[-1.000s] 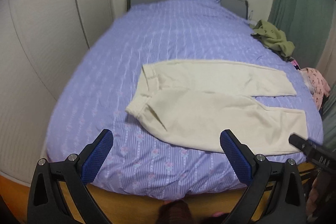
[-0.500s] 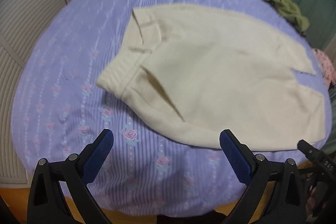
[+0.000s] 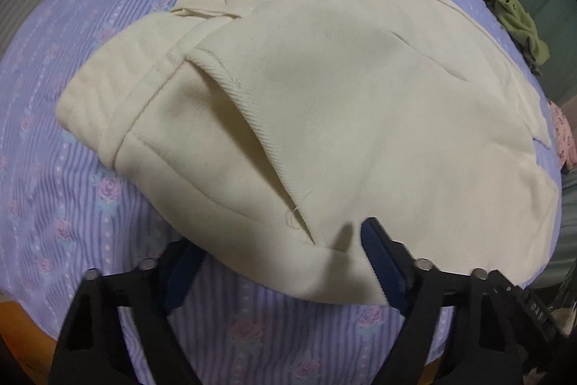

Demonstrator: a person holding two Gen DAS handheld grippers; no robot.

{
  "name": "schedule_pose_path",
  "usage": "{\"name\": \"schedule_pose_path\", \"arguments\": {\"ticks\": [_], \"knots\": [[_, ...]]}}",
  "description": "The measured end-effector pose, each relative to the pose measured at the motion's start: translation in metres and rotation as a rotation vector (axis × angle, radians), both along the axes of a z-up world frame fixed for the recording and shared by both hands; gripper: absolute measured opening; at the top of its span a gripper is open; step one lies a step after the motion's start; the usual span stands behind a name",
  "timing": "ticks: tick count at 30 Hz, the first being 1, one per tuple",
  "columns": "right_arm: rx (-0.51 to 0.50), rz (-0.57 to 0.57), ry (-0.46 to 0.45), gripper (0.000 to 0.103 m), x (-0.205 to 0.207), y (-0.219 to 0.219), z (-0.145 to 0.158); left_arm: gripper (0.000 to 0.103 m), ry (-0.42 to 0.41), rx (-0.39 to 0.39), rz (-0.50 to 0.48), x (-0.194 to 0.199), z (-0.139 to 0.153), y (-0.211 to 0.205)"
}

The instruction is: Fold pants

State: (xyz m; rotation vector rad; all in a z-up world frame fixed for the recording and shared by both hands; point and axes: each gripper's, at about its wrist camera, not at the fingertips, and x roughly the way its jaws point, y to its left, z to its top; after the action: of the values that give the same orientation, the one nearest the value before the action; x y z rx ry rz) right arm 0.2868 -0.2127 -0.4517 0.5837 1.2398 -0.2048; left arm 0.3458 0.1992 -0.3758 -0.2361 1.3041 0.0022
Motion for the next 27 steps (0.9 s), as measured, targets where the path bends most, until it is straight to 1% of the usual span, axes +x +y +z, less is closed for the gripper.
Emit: {"name": "schedule_pose_path", "arguments": {"ticks": [1, 2, 4, 5, 6, 8, 9, 11, 13, 14, 15, 18, 19, 21, 23, 24, 26, 27], "knots": [[0.008, -0.009, 0.003, 0.054, 0.002, -0.002, -0.002, 0.057, -0.004, 0.016, -0.004, 0.000, 0.002, -0.001], [0.013, -0.013, 0.007, 0.039, 0.004, -0.004, -0.002, 0.050, -0.010, 0.033, -0.009, 0.001, 0.005, -0.003], [0.007, -0.010, 0.006, 0.024, 0.009, -0.007, 0.003, 0.024, -0.017, 0.055, -0.019, 0.002, 0.014, -0.003], [-0.013, 0.005, 0.006, 0.020, 0.011, -0.007, 0.009, 0.018, -0.017, 0.053, -0.019, 0.003, 0.018, 0.000], [-0.036, 0.025, -0.008, 0.019, 0.014, -0.007, 0.021, 0.012, -0.021, 0.043, -0.017, 0.003, 0.023, 0.003], [-0.067, 0.050, -0.044, 0.016, 0.019, -0.008, 0.044, 0.011, -0.045, -0.003, -0.006, 0.001, 0.043, 0.008], [-0.093, 0.064, -0.080, 0.016, 0.023, -0.008, 0.064, 0.010, -0.062, -0.017, -0.003, 0.000, 0.053, 0.009], [-0.128, 0.070, -0.134, 0.016, 0.028, -0.009, 0.093, 0.010, -0.111, -0.041, 0.004, 0.000, 0.080, 0.009], [-0.150, 0.063, -0.200, 0.015, 0.036, -0.013, 0.128, 0.010, -0.161, -0.051, 0.007, 0.002, 0.104, 0.006], [-0.158, 0.063, -0.228, 0.015, 0.040, -0.016, 0.142, 0.010, -0.197, -0.050, 0.003, 0.007, 0.121, 0.004], [-0.169, 0.063, -0.269, 0.015, 0.047, -0.020, 0.162, 0.010, -0.215, -0.048, 0.002, 0.012, 0.128, 0.000], [-0.187, 0.060, -0.344, 0.014, 0.082, -0.020, 0.197, 0.010, -0.272, -0.058, 0.013, 0.036, 0.156, -0.005], [-0.187, 0.059, -0.364, 0.014, 0.098, -0.018, 0.207, 0.010, -0.278, -0.058, 0.019, 0.044, 0.160, -0.006], [-0.190, 0.065, -0.399, 0.014, 0.125, -0.016, 0.220, 0.010, -0.295, -0.048, 0.035, 0.065, 0.168, -0.006], [-0.208, 0.100, -0.423, 0.014, 0.161, -0.010, 0.230, 0.010, -0.294, -0.047, 0.069, 0.091, 0.171, -0.002], [-0.218, 0.113, -0.427, 0.013, 0.168, -0.005, 0.229, 0.010, -0.291, -0.050, 0.082, 0.100, 0.171, -0.002], [-0.228, 0.155, -0.429, 0.013, 0.201, 0.003, 0.229, 0.010, -0.287, -0.049, 0.117, 0.127, 0.168, 0.002], [-0.243, 0.190, -0.433, 0.013, 0.225, 0.009, 0.226, 0.010, -0.288, -0.044, 0.129, 0.137, 0.165, 0.005]]}}
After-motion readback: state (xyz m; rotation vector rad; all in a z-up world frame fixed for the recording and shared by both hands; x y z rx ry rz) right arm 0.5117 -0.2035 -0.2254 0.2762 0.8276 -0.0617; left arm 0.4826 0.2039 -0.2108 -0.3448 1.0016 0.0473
